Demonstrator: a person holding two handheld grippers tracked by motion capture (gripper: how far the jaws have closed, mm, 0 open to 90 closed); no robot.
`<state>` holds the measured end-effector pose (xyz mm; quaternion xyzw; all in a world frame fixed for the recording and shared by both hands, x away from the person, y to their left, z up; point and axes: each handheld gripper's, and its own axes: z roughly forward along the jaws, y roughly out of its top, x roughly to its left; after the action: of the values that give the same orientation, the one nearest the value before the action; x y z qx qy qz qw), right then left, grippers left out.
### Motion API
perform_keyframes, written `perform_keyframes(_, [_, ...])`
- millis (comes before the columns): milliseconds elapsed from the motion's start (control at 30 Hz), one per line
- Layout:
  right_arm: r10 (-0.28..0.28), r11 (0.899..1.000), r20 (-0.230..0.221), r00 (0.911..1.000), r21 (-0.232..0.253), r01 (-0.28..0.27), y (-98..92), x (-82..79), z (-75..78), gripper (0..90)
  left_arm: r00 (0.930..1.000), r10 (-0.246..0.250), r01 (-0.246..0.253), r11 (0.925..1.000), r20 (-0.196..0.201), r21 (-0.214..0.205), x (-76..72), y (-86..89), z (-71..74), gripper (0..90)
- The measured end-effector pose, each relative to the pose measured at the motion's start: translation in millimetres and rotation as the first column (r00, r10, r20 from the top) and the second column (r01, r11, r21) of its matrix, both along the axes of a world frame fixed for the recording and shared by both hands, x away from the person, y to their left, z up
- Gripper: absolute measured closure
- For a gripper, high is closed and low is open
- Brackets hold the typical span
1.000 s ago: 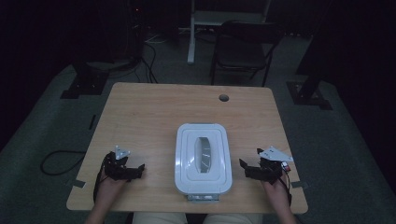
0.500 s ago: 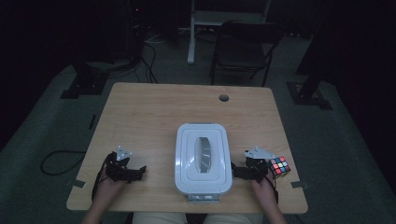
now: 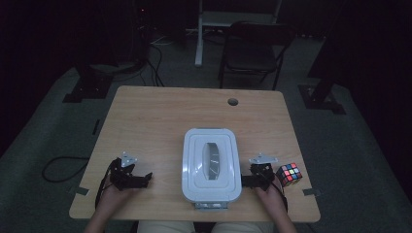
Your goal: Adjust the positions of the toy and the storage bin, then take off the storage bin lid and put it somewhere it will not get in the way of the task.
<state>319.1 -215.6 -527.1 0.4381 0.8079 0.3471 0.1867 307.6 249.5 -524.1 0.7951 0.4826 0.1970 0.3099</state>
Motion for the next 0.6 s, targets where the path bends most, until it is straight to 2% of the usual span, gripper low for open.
perform_keyframes(533, [0.002, 1.0, 0.001, 1.0, 0.0, -0.002, 0.1, -0.1, 0.0, 13.3, 0.9997, -0.026, 0.026, 0.9997, -0.007, 0.003, 0.5, 5.5, 1.1, 1.2])
perform_keyframes(600, [0.002, 1.0, 0.001, 1.0, 0.0, -0.002, 0.0, -0.3, 0.0, 13.3, 0.9997, -0.023, 0.023, 0.9997, -0.002, -0.002, 0.5, 8.3, 2.0, 5.3])
